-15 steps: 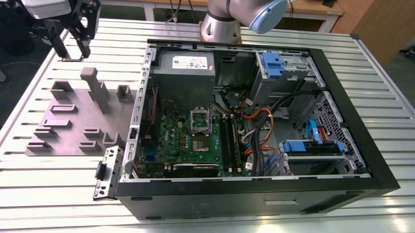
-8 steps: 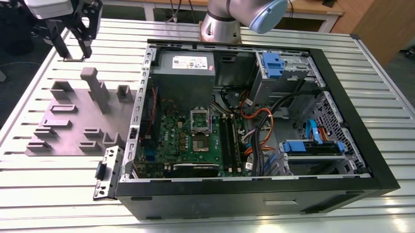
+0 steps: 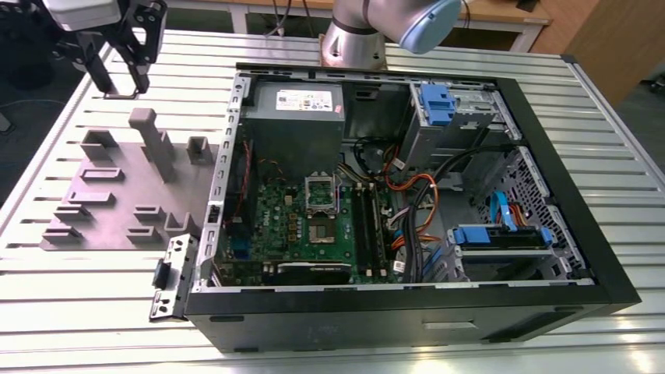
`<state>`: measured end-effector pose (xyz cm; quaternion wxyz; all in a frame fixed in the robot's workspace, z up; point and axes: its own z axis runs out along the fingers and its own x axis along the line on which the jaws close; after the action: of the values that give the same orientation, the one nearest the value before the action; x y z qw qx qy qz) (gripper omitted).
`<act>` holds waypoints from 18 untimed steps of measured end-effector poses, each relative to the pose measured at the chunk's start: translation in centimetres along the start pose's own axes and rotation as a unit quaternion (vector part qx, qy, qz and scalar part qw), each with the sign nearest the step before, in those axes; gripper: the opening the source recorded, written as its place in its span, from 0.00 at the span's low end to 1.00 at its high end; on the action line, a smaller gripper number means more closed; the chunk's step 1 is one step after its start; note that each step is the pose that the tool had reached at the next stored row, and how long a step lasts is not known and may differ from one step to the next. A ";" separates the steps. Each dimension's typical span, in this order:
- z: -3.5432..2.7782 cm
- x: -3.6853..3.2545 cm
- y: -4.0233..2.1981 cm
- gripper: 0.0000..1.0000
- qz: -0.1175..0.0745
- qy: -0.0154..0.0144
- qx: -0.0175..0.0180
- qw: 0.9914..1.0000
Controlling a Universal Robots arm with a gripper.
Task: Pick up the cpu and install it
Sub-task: 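Pick up the cpu and move it towards the insertion slot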
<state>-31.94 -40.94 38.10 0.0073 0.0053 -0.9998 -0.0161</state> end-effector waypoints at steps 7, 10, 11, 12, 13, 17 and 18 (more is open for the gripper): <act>0.00 -0.37 0.00 0.45 0.000 0.000 0.000 1.000; 0.00 -0.51 0.00 0.45 0.000 0.000 0.000 1.000; -0.01 -0.56 0.00 0.45 0.000 0.000 0.000 1.000; -0.01 -0.60 0.00 0.45 0.000 0.000 0.000 1.000; 0.00 -0.64 -0.01 0.45 0.000 0.000 0.000 1.000; -0.01 -0.78 -0.01 0.45 0.000 0.000 0.000 1.000; -0.01 -0.81 -0.01 0.45 0.000 0.000 0.000 1.000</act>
<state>-31.13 -40.94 38.10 0.0073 0.0053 -0.9998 -0.0161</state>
